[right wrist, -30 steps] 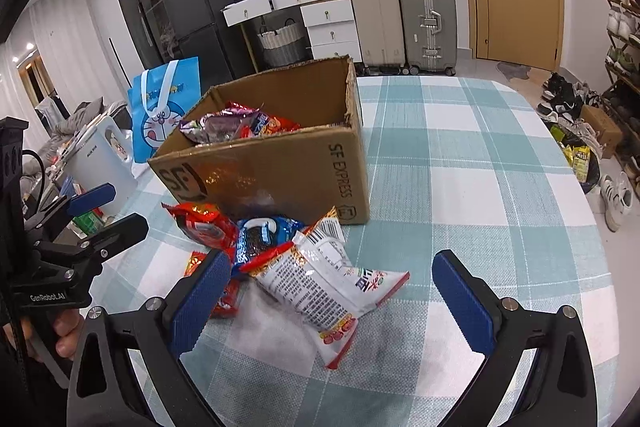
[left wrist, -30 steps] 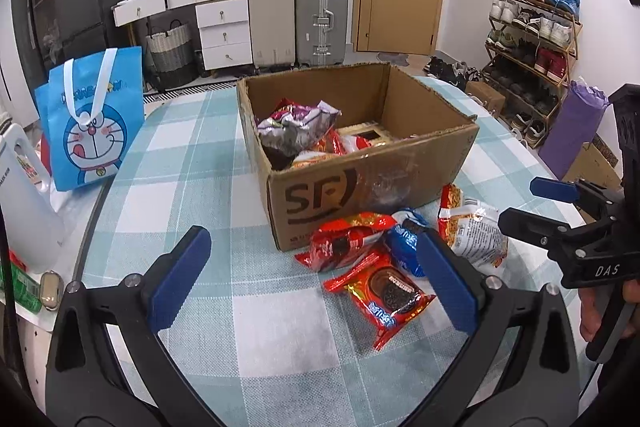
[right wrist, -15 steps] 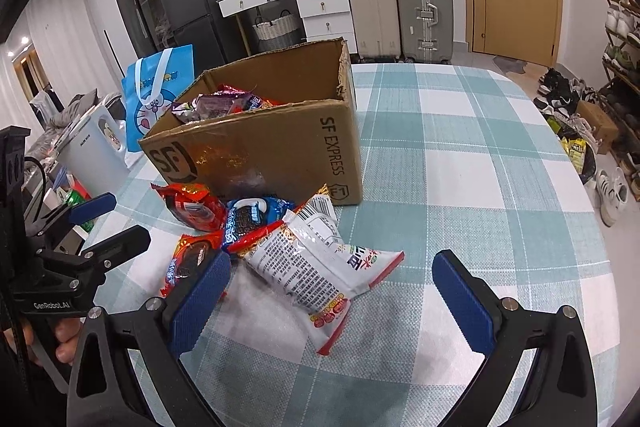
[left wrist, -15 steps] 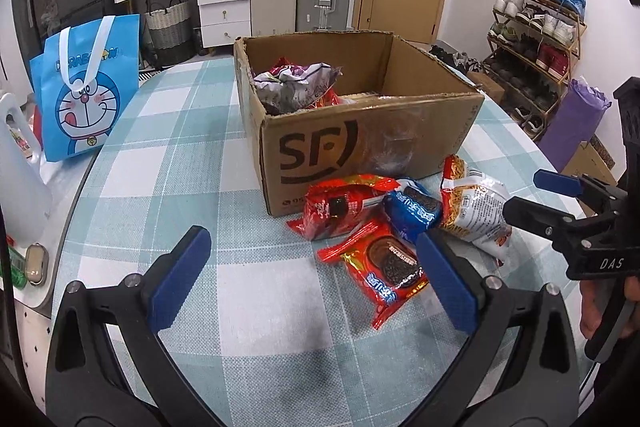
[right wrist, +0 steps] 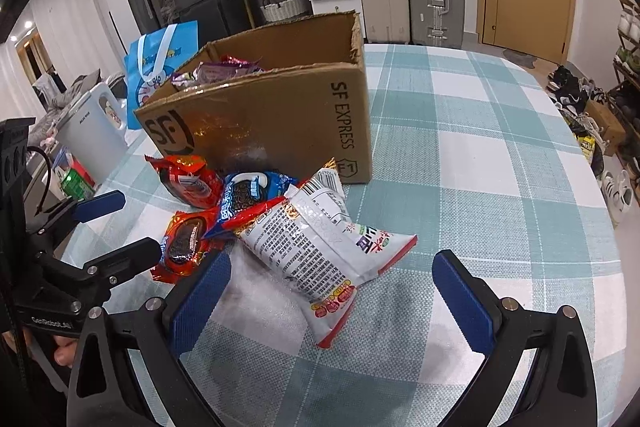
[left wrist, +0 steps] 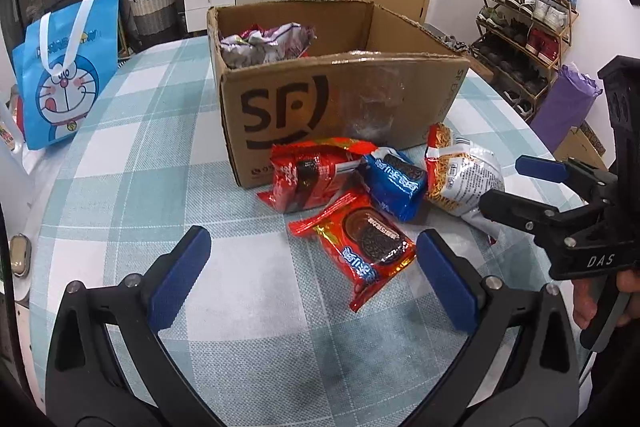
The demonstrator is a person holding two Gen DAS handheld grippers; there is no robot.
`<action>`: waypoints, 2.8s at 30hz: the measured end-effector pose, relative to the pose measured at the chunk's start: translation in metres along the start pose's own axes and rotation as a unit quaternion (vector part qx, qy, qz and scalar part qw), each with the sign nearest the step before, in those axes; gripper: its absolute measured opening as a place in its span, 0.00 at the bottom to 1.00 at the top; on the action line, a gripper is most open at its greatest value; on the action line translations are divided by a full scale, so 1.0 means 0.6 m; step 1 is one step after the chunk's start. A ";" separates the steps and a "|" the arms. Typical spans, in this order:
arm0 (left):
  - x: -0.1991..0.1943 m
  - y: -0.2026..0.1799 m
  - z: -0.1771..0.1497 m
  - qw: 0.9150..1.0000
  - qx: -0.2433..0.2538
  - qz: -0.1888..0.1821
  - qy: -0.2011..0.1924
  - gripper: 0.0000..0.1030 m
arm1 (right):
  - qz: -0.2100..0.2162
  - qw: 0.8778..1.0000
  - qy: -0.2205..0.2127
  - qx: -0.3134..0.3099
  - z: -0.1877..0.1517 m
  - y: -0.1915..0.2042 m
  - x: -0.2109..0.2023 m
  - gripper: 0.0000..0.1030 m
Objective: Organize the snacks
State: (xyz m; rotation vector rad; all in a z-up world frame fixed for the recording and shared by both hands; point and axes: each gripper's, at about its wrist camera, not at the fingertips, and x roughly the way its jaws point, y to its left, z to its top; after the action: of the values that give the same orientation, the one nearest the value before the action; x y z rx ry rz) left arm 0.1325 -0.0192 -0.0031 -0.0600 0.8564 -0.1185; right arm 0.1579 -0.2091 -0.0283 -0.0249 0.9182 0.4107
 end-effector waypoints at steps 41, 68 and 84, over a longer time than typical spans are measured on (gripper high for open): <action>0.038 0.023 -0.012 0.999 -0.032 -0.017 0.023 0.99 | -0.046 0.992 0.028 -0.118 0.011 0.026 0.037 0.81; 0.100 -0.017 0.005 0.993 -0.073 -0.068 0.069 0.76 | -0.030 0.991 0.012 -0.129 0.007 0.028 0.036 0.73; 0.100 -0.030 0.010 0.992 -0.049 -0.087 0.074 0.47 | -0.042 0.988 0.014 -0.147 0.020 0.026 0.028 0.78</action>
State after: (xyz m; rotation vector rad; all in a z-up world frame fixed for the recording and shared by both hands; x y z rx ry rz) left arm 0.1745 -0.0447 -0.0424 -0.2199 1.0041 -0.2476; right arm 0.1706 -0.1869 -0.0320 -0.3379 0.8738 0.4654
